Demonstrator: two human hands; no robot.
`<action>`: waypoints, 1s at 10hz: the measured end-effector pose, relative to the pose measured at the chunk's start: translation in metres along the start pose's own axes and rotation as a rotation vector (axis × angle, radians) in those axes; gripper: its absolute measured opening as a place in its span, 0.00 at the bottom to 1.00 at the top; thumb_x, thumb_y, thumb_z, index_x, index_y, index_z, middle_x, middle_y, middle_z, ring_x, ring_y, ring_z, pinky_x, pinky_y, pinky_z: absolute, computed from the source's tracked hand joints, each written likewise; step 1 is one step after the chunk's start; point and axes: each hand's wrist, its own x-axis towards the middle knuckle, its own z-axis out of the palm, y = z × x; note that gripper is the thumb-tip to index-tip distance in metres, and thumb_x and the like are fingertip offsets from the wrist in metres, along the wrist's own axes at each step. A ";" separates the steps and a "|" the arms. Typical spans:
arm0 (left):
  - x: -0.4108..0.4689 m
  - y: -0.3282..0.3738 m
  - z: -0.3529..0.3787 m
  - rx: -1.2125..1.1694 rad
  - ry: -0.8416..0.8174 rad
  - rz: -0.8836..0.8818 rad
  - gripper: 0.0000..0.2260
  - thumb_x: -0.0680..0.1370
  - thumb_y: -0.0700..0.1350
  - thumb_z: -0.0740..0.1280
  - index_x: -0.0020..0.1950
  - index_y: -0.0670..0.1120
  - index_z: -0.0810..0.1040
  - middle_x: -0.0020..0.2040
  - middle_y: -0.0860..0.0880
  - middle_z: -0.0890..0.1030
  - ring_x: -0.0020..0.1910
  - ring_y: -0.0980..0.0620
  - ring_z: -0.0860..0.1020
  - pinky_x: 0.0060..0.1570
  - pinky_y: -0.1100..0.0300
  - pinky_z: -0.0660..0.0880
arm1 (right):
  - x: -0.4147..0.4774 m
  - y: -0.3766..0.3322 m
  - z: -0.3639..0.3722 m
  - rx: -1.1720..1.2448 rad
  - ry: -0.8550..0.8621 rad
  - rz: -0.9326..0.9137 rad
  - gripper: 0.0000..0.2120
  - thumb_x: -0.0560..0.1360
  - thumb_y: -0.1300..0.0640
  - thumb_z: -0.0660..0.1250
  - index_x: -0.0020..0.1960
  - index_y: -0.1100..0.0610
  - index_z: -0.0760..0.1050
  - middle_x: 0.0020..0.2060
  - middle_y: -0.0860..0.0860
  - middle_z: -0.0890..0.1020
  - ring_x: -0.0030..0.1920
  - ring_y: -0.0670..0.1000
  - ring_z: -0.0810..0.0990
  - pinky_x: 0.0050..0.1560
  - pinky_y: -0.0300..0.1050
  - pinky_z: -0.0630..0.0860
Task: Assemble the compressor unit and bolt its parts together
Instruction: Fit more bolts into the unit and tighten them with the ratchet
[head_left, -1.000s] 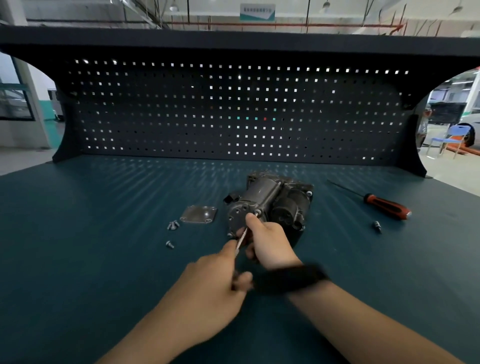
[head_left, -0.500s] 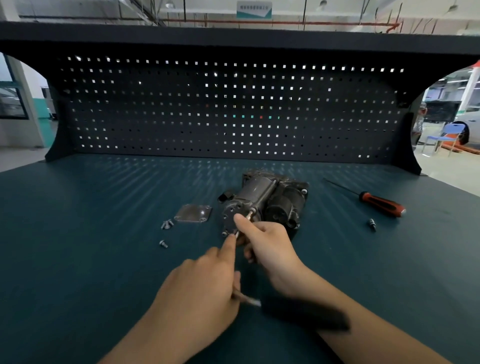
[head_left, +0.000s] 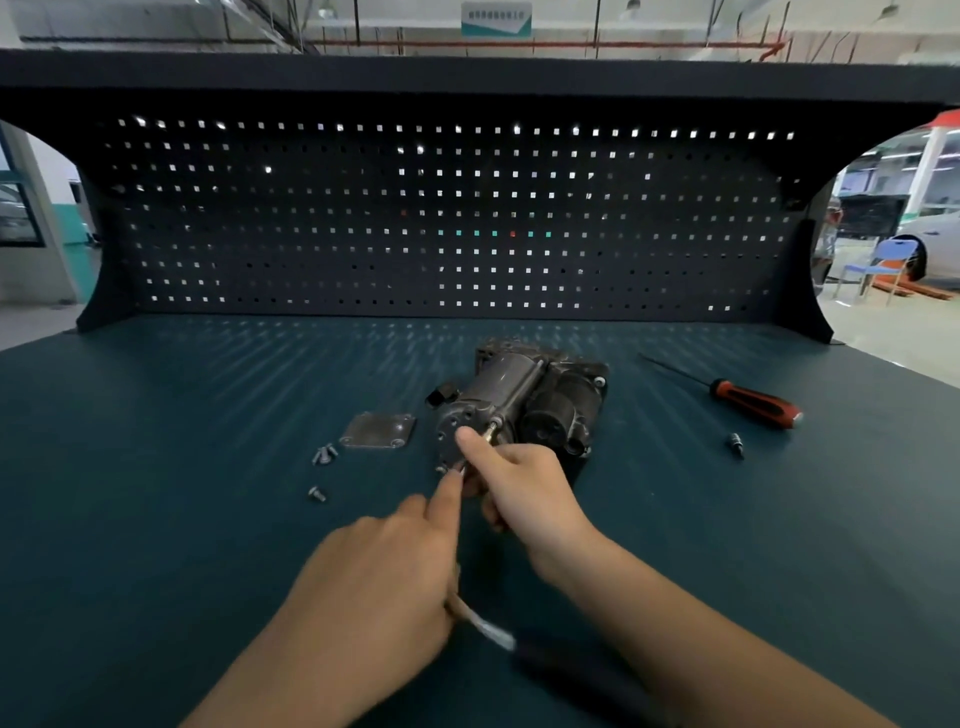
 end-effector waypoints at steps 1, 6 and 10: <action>0.001 0.002 -0.003 -0.191 -0.016 -0.005 0.25 0.78 0.53 0.61 0.70 0.65 0.52 0.48 0.59 0.75 0.43 0.59 0.76 0.39 0.65 0.70 | 0.002 0.002 0.002 -0.066 -0.004 -0.036 0.21 0.76 0.50 0.63 0.26 0.56 0.71 0.22 0.48 0.72 0.23 0.44 0.67 0.25 0.35 0.64; 0.000 0.006 0.004 0.125 -0.024 -0.040 0.30 0.78 0.56 0.56 0.75 0.52 0.44 0.44 0.54 0.74 0.48 0.52 0.77 0.39 0.59 0.68 | 0.002 0.005 -0.002 0.194 -0.006 0.076 0.23 0.74 0.52 0.67 0.22 0.53 0.70 0.18 0.46 0.71 0.17 0.43 0.64 0.19 0.32 0.61; 0.003 -0.004 -0.019 -1.628 -0.215 -0.537 0.09 0.70 0.38 0.64 0.48 0.40 0.80 0.27 0.46 0.72 0.16 0.56 0.61 0.17 0.69 0.58 | 0.003 -0.002 -0.002 0.293 -0.105 0.167 0.13 0.79 0.53 0.60 0.39 0.59 0.73 0.20 0.46 0.70 0.18 0.44 0.63 0.21 0.34 0.60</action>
